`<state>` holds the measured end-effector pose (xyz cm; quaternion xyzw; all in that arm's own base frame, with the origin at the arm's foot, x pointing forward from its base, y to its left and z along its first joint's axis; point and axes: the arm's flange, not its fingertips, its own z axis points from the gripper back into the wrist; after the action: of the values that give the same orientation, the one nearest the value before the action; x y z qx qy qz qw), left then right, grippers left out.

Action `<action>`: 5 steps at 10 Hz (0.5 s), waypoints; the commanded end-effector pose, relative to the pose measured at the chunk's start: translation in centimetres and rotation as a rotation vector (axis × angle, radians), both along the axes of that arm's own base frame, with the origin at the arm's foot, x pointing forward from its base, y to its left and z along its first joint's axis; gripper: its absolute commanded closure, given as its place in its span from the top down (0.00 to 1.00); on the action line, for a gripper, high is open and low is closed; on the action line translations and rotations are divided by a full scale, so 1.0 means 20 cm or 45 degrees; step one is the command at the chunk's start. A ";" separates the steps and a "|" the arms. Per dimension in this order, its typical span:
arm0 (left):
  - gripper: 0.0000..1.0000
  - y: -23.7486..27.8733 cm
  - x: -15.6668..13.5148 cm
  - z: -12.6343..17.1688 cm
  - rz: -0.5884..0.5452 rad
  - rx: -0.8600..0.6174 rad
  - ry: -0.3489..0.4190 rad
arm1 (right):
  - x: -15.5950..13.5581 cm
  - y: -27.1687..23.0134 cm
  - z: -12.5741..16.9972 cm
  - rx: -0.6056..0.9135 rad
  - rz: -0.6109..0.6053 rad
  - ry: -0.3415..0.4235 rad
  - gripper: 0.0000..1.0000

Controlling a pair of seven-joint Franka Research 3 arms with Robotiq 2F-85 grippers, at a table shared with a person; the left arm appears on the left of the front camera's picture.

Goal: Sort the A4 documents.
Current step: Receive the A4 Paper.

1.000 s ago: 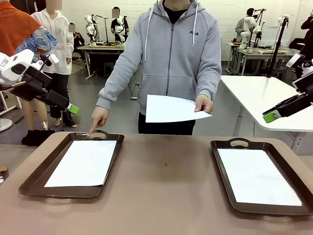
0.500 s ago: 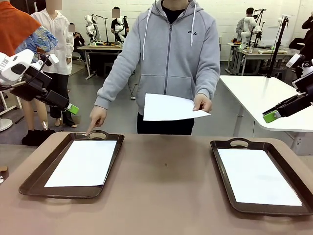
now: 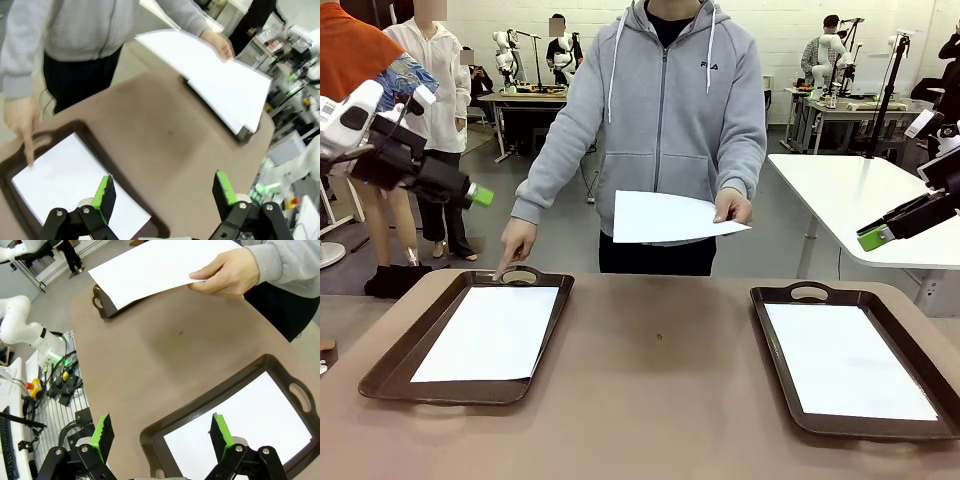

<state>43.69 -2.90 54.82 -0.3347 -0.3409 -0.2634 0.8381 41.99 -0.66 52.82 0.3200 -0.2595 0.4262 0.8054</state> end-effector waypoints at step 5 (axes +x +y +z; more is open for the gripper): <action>1.00 -0.26 0.58 -0.27 -0.136 -0.515 0.263 | 0.00 0.00 0.00 0.005 0.005 -0.001 1.00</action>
<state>54.00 -8.36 49.00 -0.5305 -0.2848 -0.2101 0.7703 42.00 -0.64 52.82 0.3200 -0.2593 0.4264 0.8053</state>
